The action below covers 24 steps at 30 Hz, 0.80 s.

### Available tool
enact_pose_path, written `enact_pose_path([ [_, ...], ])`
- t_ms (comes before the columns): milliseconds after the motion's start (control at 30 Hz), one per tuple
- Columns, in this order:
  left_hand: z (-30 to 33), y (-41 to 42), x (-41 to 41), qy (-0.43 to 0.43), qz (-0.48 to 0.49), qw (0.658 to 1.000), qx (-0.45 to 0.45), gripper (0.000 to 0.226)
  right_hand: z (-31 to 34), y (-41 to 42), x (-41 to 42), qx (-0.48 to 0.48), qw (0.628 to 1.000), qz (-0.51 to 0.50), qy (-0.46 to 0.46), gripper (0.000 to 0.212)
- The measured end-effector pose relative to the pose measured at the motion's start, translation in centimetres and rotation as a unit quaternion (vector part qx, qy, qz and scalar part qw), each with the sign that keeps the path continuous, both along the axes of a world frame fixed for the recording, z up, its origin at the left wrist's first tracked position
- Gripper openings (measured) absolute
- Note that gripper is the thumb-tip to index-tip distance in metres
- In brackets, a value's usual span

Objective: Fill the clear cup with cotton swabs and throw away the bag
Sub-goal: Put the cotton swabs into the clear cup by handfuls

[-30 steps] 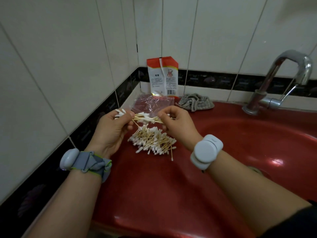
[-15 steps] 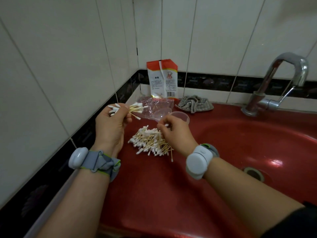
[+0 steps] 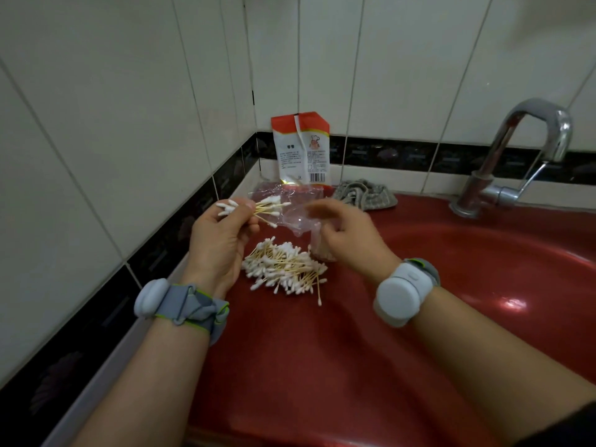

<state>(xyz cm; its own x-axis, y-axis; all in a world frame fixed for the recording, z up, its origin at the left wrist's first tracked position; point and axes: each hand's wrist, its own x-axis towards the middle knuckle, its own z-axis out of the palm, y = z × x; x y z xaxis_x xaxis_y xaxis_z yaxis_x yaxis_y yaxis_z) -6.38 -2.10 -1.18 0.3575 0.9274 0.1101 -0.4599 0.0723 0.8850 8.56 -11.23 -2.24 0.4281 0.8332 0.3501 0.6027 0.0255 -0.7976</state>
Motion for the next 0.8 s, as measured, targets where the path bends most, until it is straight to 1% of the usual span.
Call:
enact_pose_path([
  [67, 0.0, 0.1, 0.1, 0.000, 0.002, 1.000, -0.001, 0.016, -0.2, -0.4, 1.7, 0.027, 0.997, -0.073, 0.005, 0.043],
  [100, -0.1, 0.1, 0.2, 0.001, 0.004, 1.000, -0.003, 0.016, -0.4, -0.5, 2.5, 0.007, 0.994, -0.105, 0.001, 0.047],
  [133, -0.1, 0.2, 0.3, 0.001, 0.004, 1.000, -0.006, 0.016, -0.7, -0.6, 3.3, -0.034, 0.991, -0.126, 0.002, 0.056],
  [167, -0.1, 0.2, 0.5, -0.001, 0.002, 1.000, -0.009, 0.017, -1.0, -0.8, 3.9, -0.086, 0.988, -0.131, 0.010, 0.067],
  [233, -0.2, 0.1, 0.8, -0.007, -0.006, 1.000, -0.018, 0.018, -1.6, -1.0, 4.4, -0.182, 0.978, -0.105, 0.015, 0.083],
  [267, -0.2, 0.0, 1.0, -0.011, -0.011, 1.000, -0.023, 0.019, -1.8, -1.1, 4.3, -0.208, 0.974, -0.088, 0.009, 0.088],
  [300, -0.3, 0.0, 1.1, -0.013, -0.014, 1.000, -0.025, 0.020, -1.9, -1.2, 4.2, -0.214, 0.974, -0.074, 0.009, 0.090],
  [433, -0.5, -0.3, 1.6, -0.002, -0.017, 1.000, -0.021, 0.018, -3.2, -0.7, 4.1, -0.168, 0.983, -0.055, 0.058, 0.093],
  [500, -0.6, -0.4, 1.7, 0.000, -0.019, 0.999, -0.025, 0.017, -4.2, -0.1, 4.2, -0.135, 0.987, -0.050, 0.073, 0.085],
  [567, -0.7, -0.5, 1.8, 0.004, -0.022, 0.999, -0.028, 0.016, -4.8, 0.4, 4.2, -0.097, 0.991, -0.055, 0.068, 0.075],
  [633, -0.8, -0.6, 2.0, 0.006, -0.023, 0.999, -0.031, 0.016, -5.1, 0.5, 4.2, -0.056, 0.996, -0.065, 0.021, 0.072],
  [733, -0.8, -0.8, 2.4, 0.007, -0.024, 0.999, -0.023, 0.016, -4.7, 0.3, 3.8, 0.000, 0.989, -0.068, -0.133, 0.072],
  [800, -0.9, -1.2, 2.9, 0.021, -0.023, 1.000, -0.001, 0.015, -4.3, 0.2, 3.4, 0.012, 0.978, -0.067, -0.197, 0.071],
])
